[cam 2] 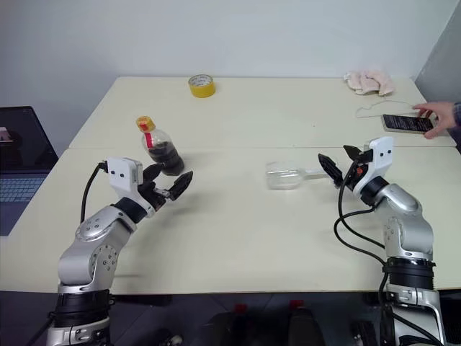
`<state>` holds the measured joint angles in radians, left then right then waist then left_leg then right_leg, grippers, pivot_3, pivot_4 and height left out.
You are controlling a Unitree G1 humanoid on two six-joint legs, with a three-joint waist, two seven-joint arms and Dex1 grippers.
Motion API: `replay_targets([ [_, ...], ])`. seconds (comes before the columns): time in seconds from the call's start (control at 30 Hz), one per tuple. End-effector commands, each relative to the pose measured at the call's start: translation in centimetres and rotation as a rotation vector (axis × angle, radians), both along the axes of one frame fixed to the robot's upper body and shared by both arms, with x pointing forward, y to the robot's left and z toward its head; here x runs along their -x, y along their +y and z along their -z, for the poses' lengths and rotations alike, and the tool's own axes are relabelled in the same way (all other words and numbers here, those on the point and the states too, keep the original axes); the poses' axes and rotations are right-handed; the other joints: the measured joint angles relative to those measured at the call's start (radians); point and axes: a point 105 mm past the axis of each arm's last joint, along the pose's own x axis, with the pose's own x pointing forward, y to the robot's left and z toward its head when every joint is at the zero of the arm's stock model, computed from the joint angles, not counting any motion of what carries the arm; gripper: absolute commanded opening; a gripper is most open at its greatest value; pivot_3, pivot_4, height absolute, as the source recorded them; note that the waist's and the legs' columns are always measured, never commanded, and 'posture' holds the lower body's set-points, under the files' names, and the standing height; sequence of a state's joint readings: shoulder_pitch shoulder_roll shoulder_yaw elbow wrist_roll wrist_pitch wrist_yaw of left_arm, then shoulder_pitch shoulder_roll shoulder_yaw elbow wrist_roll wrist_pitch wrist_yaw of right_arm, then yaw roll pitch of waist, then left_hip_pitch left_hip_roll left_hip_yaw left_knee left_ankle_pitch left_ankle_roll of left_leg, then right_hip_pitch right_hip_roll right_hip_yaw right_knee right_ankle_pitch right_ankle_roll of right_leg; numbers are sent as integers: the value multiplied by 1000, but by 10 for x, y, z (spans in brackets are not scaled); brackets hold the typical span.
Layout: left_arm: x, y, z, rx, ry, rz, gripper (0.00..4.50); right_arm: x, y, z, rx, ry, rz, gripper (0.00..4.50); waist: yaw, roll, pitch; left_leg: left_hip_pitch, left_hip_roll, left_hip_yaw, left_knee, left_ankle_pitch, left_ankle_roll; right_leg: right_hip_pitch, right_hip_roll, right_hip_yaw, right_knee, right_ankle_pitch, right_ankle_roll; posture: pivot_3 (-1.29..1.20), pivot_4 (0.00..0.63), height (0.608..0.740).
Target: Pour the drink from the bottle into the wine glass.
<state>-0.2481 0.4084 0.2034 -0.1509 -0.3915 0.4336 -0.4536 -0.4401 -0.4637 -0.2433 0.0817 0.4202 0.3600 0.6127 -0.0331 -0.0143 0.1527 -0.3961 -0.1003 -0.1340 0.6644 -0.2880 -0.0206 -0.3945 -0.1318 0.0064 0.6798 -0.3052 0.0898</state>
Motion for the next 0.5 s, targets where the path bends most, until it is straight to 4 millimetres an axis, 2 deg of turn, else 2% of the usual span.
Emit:
replay_targets([
  [0.03, 3, -2, -11, -35, -45, 11, 4500, 5, 3, -14, 18, -57, -29, 4458, 0, 0, 0, 0, 0, 0, 0, 0, 0, 0, 0, 0, 0, 0, 0, 0, 150, 740],
  [0.13, 4, -1, -12, 31, -43, 7, 4500, 6, 6, -14, 22, -57, -41, 4458, 0, 0, 0, 0, 0, 0, 0, 0, 0, 0, 0, 0, 0, 0, 0, 0, 150, 740],
  [0.23, 5, 3, -13, 25, -53, -13, 4500, 7, 8, -15, 24, -61, -54, 4458, 0, 0, 0, 0, 0, 0, 0, 0, 0, 0, 0, 0, 0, 0, 0, 0, 150, 740],
  [0.5, 18, 25, -11, 26, -57, -56, 4500, 12, 21, -19, 62, -69, -120, 4458, 0, 0, 0, 0, 0, 0, 0, 0, 0, 0, 0, 0, 0, 0, 0, 0, 150, 740],
])
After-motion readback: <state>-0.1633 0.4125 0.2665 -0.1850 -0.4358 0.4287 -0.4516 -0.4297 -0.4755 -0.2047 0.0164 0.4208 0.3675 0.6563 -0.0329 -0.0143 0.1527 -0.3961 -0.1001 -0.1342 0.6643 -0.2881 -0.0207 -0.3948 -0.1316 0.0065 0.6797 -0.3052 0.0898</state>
